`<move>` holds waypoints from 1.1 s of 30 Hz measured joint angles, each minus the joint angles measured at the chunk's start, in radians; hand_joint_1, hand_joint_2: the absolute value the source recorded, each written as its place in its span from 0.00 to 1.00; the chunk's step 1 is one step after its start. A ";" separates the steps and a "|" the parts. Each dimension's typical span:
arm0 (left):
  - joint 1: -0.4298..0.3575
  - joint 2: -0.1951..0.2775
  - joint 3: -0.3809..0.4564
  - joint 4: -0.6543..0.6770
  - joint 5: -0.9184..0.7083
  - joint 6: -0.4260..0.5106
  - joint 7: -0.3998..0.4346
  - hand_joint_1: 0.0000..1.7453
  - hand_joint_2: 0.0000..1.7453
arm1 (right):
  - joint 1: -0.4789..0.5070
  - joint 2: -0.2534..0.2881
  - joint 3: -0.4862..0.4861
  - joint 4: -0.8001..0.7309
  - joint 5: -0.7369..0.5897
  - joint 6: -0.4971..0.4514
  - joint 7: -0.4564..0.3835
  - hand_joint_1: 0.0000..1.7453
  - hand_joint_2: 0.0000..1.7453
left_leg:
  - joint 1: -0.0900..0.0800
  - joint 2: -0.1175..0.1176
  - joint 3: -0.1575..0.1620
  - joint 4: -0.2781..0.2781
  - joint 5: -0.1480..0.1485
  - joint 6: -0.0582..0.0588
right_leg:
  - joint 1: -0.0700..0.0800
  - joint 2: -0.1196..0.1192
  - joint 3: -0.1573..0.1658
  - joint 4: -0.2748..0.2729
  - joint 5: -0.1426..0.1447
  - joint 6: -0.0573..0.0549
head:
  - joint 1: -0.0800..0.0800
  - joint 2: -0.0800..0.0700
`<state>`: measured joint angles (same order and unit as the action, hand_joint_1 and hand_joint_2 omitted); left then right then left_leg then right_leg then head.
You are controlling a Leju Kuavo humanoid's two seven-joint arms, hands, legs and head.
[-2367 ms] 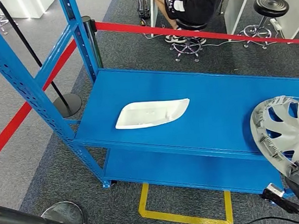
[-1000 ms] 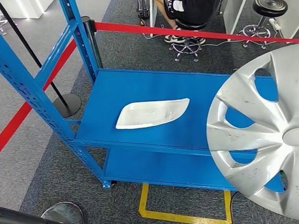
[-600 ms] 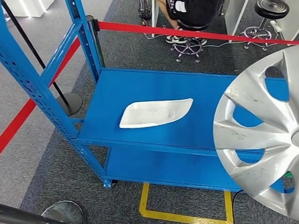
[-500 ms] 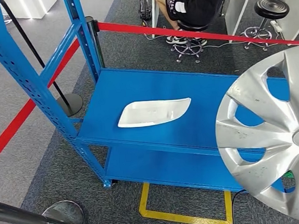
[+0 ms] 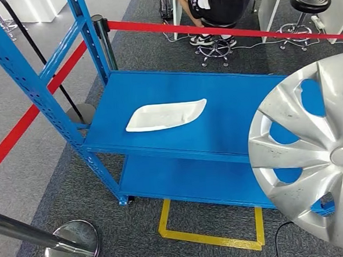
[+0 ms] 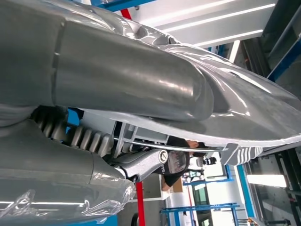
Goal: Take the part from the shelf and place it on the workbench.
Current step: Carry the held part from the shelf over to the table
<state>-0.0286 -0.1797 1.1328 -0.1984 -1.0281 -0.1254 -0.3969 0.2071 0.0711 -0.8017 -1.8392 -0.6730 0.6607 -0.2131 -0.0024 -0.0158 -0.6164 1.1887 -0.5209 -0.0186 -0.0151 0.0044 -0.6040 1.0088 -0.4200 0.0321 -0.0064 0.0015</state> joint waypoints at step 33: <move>-0.011 -0.014 0.026 0.000 -0.015 -0.019 0.028 0.00 1.00 | -0.010 0.006 0.021 -0.033 0.230 -0.036 -0.183 1.00 0.00 | 0.017 0.000 0.120 -0.134 0.008 -0.015 | 0.006 -0.011 -0.015 -0.006 0.023 0.013 | 0.000 0.000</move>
<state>-0.0397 -0.1940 1.1590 -0.1982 -1.0430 -0.1440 -0.3687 0.1975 0.0771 -0.7806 -1.8717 -0.4431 0.6248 -0.3964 0.0145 -0.0155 -0.4959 1.0550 -0.5132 -0.0341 -0.0096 -0.0068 -0.6193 1.0026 -0.3971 0.0449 -0.0065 0.0015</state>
